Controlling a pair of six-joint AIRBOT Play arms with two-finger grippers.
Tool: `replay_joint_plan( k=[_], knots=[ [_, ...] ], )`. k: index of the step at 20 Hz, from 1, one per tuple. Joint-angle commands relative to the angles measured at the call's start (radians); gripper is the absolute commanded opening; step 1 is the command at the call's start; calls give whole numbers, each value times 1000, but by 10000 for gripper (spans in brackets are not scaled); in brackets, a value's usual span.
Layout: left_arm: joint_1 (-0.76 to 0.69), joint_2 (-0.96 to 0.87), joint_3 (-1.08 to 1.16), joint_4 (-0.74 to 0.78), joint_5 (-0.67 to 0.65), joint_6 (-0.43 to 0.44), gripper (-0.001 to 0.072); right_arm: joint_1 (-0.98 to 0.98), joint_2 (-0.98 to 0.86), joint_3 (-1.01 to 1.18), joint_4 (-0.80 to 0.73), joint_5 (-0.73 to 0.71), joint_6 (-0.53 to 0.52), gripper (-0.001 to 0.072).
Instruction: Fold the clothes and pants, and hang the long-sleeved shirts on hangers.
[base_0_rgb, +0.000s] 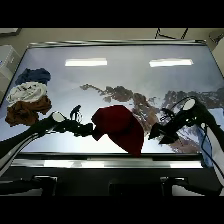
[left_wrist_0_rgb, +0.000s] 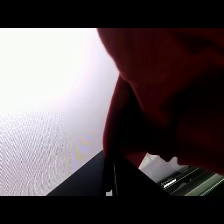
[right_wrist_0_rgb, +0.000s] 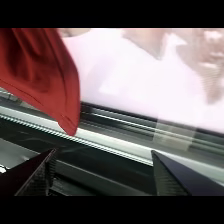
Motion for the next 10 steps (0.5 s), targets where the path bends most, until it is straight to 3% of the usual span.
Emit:
replay_joint_plan(
  k=[1,8,9,10],
  knots=[
    [-9,32,2,-12,2,18,27,92,7,-85,85,-92,-16,692],
    [-9,117,1,-12,2,18,27,277,-4,-194,168,-286,42,681],
    [-9,124,1,-12,1,18,26,294,-5,-194,182,-313,52,620],
    [-9,132,1,-12,2,18,26,304,-5,-193,208,-328,51,493]
  ],
)
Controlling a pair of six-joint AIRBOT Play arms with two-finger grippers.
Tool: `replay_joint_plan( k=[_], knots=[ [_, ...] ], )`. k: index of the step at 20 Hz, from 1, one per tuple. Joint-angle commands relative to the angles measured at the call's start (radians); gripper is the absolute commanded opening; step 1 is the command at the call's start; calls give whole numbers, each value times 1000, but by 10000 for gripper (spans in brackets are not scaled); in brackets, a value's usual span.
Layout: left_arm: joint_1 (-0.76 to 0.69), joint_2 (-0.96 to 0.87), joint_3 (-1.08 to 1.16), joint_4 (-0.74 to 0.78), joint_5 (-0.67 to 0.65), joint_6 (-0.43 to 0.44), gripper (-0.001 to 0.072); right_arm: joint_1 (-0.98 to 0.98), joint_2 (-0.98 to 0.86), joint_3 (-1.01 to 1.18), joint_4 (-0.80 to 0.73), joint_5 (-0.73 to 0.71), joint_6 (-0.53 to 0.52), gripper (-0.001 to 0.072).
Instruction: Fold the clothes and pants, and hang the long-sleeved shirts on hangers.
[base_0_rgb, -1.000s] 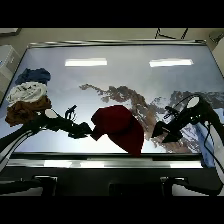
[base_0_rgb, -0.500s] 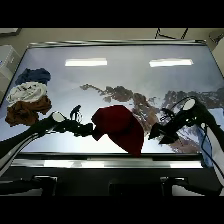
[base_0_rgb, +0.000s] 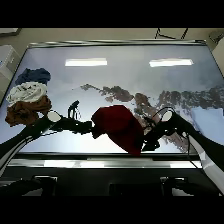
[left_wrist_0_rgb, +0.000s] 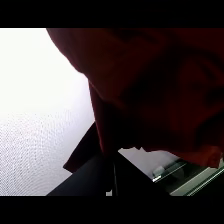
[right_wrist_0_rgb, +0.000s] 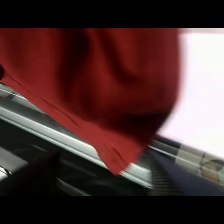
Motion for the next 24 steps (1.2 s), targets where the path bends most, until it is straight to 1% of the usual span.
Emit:
replay_joint_plan(
  k=[1,2,4,5,6,8,9,11,12,14,15,17,20,22,24],
  knots=[
    [0,36,2,5,-1,1,26,51,-2,-12,76,-95,18,199],
    [1,53,2,16,-1,1,26,50,5,-2,80,-95,21,36],
    [23,112,21,67,-17,0,25,50,45,67,8,-74,22,34],
    [47,151,49,108,-39,-2,25,50,84,136,-63,-65,34,34],
    [84,201,100,161,-71,-23,25,42,133,229,-151,-70,65,34],
    [170,311,251,257,-109,-66,25,-14,234,462,-303,-101,144,34],
    [223,371,352,277,-111,-71,25,-60,278,589,-369,-130,182,35],
    [331,470,570,276,-99,-72,25,-164,360,840,-495,-232,253,35],
    [380,509,668,276,-82,-77,25,-215,397,941,-519,-275,262,35],
    [459,582,818,276,-36,-111,25,-283,463,1069,-522,-283,261,35],
    [480,616,864,276,-12,-124,26,-292,497,1091,-523,-283,253,35],
    [486,674,891,277,64,-124,26,-292,557,1094,-532,-298,178,36],
    [486,713,892,321,155,-124,26,-292,593,1094,-584,-325,171,36],
    [486,711,892,320,191,-124,26,-292,595,1094,-581,-381,172,36],
    [485,711,892,320,254,-124,26,-292,594,1094,-579,-433,174,36]
  ],
)
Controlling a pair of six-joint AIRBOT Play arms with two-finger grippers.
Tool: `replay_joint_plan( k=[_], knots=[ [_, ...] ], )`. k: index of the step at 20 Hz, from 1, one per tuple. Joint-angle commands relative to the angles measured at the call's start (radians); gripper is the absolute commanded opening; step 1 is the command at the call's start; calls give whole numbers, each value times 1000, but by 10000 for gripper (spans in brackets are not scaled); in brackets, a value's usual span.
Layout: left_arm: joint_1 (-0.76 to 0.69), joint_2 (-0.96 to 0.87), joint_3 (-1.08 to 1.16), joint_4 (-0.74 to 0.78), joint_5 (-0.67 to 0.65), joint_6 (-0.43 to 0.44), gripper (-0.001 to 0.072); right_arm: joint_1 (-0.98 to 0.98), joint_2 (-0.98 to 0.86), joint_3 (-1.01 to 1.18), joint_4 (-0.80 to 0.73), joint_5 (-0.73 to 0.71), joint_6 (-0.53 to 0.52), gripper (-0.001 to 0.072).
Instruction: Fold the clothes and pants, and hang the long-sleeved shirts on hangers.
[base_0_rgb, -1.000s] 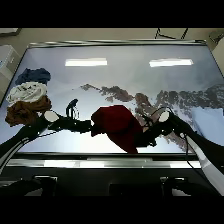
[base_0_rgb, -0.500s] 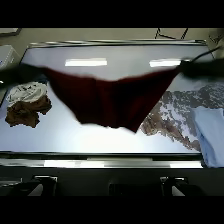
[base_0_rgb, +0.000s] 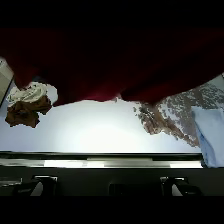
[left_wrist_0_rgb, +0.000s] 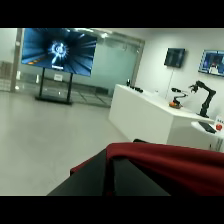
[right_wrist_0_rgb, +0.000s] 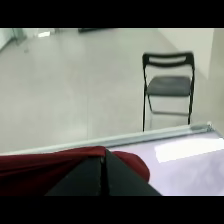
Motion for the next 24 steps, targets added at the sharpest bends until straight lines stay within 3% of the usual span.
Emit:
replay_joint_plan(
  k=[1,4,8,11,15,17,21,22,23,24],
  knots=[
    [6,14,13,16,134,-3,26,-4,13,10,-22,-83,-5,36],
    [6,-26,13,16,129,0,26,-4,-20,9,-20,6,-5,36],
    [2,-243,-10,16,-111,20,26,-4,-203,-11,-13,288,-3,36],
    [-27,-478,-95,16,-124,87,27,-4,-432,-51,24,255,91,37],
    [-55,-791,-99,-38,-181,67,28,-4,-752,-52,298,198,165,37],
    [-70,-886,-99,-71,-256,67,29,-3,-860,-52,428,263,165,37],
    [-106,-1015,-99,-71,-496,61,31,-2,-979,-52,468,389,152,37],
    [-111,-1030,-100,-65,-533,29,69,-4,-983,-51,459,391,148,37],
    [-109,-1032,-99,-63,-557,6,201,-11,-977,-46,440,396,144,39],
    [-98,-1024,-97,-62,-588,1,476,-25,-965,-35,433,407,126,96]
  ],
)
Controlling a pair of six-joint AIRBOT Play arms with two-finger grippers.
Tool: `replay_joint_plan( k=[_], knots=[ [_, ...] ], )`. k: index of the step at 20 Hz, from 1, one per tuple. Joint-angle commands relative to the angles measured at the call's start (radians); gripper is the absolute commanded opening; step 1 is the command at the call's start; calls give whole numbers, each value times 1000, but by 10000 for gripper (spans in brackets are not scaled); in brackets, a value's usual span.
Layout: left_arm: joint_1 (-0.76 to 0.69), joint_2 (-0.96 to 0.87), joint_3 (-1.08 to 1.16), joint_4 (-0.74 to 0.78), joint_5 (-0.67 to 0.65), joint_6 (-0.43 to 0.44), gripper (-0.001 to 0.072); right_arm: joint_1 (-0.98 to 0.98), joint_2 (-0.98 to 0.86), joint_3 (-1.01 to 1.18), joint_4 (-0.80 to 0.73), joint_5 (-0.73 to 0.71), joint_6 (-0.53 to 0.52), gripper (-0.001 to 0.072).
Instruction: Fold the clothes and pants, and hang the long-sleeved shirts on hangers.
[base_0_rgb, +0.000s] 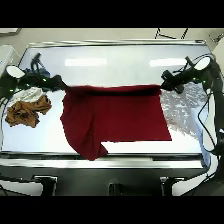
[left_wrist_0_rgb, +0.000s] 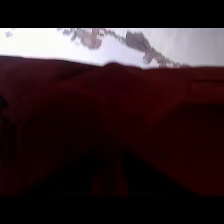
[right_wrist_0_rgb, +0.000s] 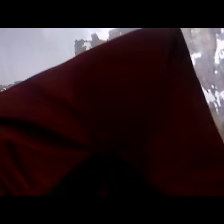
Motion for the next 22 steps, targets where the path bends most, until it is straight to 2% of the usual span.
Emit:
replay_joint_plan(
  k=[1,2,3,5,6,8,10,13,14,15,16,20,22],
  knots=[
    [21,-31,8,6,-192,-52,714,-47,-2,24,5,74,-53,311],
    [54,-16,13,33,-264,-52,712,-90,27,31,-19,121,-104,597],
    [88,-2,11,79,-345,-58,711,-139,52,32,-67,198,-138,673],
    [153,40,-38,181,-463,-115,708,-230,95,-26,-215,366,-162,665],
    [176,88,-122,189,-459,-110,702,-267,124,-97,-256,408,-203,665],
    [191,219,-393,188,-340,-90,571,-330,204,-289,-258,363,-212,665],
    [189,341,-694,140,-193,-25,571,-360,284,-492,-258,278,-240,665],
    [190,422,-1005,-53,-47,106,571,-365,338,-659,-245,228,-272,665],
    [190,422,-1054,-121,-15,153,556,-365,339,-674,-229,229,-273,665],
    [189,419,-1084,-178,13,192,496,-365,339,-679,-218,230,-273,665],
    [188,417,-1095,-209,36,206,494,-365,339,-679,-203,232,-274,664],
    [178,416,-1096,-237,81,208,489,-365,339,-679,-171,238,-280,664],
    [151,411,-1096,-240,88,208,441,-365,339,-679,-171,236,-280,664]
  ],
)
